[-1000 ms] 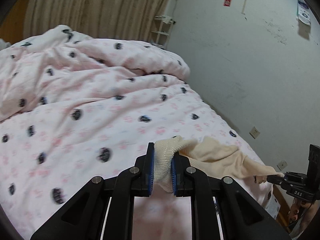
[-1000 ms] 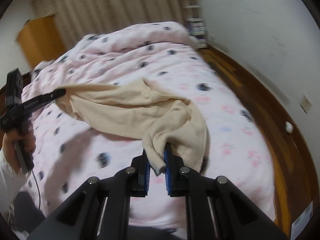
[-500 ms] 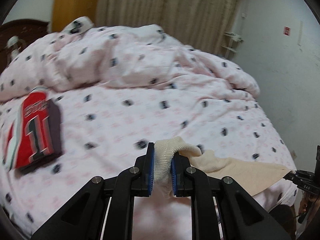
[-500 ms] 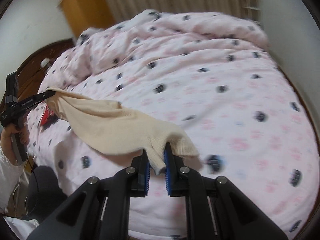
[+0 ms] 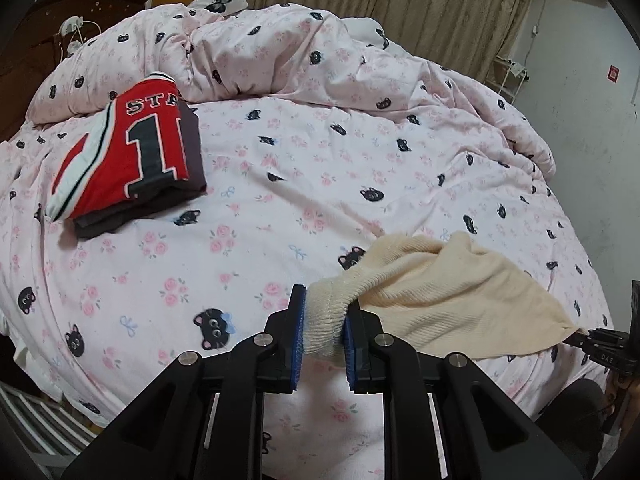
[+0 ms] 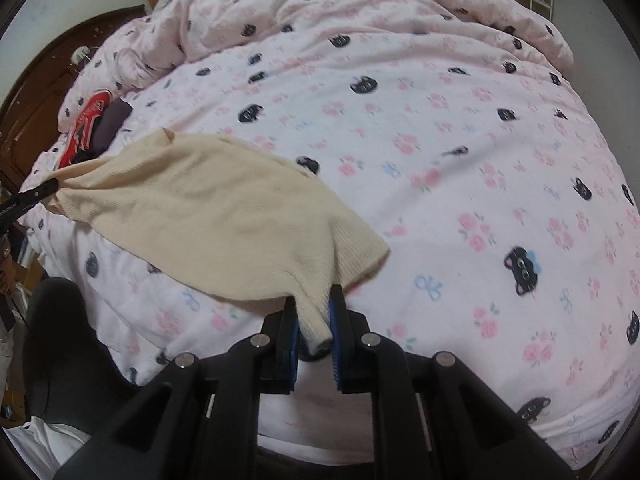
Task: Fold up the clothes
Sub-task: 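Lift and stretch the beige sweater between both grippers, spreading it flat on the bed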
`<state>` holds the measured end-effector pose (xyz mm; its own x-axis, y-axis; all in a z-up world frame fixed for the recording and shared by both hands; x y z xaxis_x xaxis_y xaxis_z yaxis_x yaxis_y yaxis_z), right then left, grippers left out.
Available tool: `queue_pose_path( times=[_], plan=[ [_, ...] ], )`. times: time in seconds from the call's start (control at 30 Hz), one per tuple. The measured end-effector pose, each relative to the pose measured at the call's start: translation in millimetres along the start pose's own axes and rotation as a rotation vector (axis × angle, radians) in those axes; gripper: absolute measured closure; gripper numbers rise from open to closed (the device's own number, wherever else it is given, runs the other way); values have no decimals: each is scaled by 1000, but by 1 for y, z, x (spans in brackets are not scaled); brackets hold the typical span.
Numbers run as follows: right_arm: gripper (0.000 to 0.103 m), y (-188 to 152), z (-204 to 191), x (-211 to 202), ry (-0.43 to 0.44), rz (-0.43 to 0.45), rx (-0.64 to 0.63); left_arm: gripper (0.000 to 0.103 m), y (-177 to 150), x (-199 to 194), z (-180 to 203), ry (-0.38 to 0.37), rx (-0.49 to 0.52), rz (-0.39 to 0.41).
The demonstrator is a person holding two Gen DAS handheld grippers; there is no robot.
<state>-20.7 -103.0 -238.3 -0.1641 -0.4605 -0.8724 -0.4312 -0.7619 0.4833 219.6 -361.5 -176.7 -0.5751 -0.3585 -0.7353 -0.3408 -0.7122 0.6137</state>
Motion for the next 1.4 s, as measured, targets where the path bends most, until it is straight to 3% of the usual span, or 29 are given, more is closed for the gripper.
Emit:
queue_pose_path(
  times=[0.2,0.37,0.63,0.73,0.8,0.87,0.97,1.2,1.3,1.4],
  plan=[
    [87,-7,-2,-8,-17,11,-24,90,3,-6,10,-53,-3,19],
    [55,-8,-5,-9,-101,2,-91,87,-4,0,6,-32,6,-14],
    [54,-7,-18,-8,-111,24,-159,80,-39,6,3,-4,48,-86],
    [57,-6,-26,-5,-99,28,-167,79,-47,6,5,-9,57,-96],
    [70,-6,-29,-3,-92,24,-172,79,-52,4,5,-5,69,-102],
    [96,-7,-32,-2,-85,18,-174,77,-56,2,5,-5,80,-103],
    [96,-6,-31,-3,-69,24,-157,72,-64,-1,3,-11,85,-111],
    [98,0,-30,-11,-45,45,-142,72,-59,-7,7,-39,82,-60],
    [98,3,-30,-14,-42,53,-138,88,-53,-9,12,-44,101,-44],
    [98,3,-29,-17,-43,58,-138,90,-50,-10,14,-38,113,-41]
  ],
)
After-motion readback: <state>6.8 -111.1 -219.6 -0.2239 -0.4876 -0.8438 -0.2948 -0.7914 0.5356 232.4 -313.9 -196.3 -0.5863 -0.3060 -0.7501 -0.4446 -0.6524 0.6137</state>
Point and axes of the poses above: each gripper's, at about its wrist camera, not at the fingertips, and x roughly the way its jaws point, z to its right, y to its top, the point moved 9 cm from there along x, roughly the way its jaws point, and after that the axes turned 8 degrees about -x, right-handed, at the moved point
